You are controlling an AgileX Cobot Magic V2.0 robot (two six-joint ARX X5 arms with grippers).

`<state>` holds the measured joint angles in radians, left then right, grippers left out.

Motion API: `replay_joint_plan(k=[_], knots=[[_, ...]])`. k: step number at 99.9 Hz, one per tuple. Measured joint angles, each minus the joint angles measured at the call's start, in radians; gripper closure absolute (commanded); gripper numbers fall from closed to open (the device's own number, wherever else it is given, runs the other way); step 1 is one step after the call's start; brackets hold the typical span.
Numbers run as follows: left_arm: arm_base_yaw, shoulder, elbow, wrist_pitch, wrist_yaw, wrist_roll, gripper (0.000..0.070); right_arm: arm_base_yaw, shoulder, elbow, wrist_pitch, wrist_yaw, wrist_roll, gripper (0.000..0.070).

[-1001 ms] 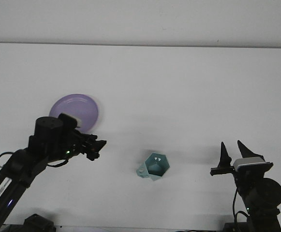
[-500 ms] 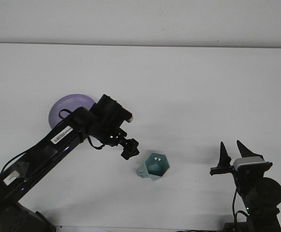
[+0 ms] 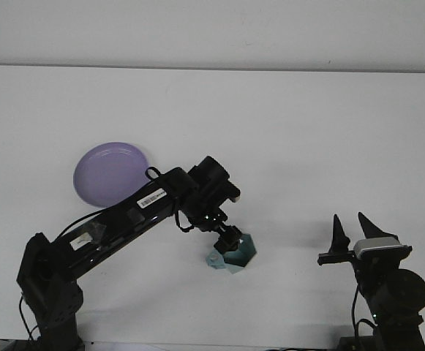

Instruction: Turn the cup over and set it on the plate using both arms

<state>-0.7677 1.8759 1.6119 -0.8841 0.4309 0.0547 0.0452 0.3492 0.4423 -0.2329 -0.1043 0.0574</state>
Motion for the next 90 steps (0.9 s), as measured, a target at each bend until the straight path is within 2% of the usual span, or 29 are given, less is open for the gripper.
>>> replay_joint_plan(k=[11,32,36,46,55,60,90], knots=[[-0.016,0.030,0.000,0.029,-0.042,0.000,0.0228,0.000,0.000,0.000,0.000,0.000,0.000,0.0352],[-0.027,0.059,0.000,0.032,-0.048,0.011,0.0264,0.000,0.000,0.000,0.000,0.000,0.000,0.0352],[-0.028,0.059,0.000,0.032,-0.053,0.015,0.0314,0.000,0.000,0.000,0.000,0.000,0.000,0.0352],[-0.028,0.059,0.000,0.032,-0.058,0.023,0.0490,0.000,0.000,0.000,0.000,0.000,0.000,0.0352],[-0.028,0.059,0.000,0.032,-0.058,0.026,0.0599,0.000,0.000,0.000,0.000,0.000,0.000,0.0352],[-0.028,0.059,0.000,0.030,-0.058,0.027,0.0700,0.000,0.000,0.000,0.000,0.000,0.000,0.0352],[-0.024,0.059,0.002,0.027,-0.067,0.033,0.0688,0.000,0.000,0.000,0.000,0.000,0.000,0.0352]])
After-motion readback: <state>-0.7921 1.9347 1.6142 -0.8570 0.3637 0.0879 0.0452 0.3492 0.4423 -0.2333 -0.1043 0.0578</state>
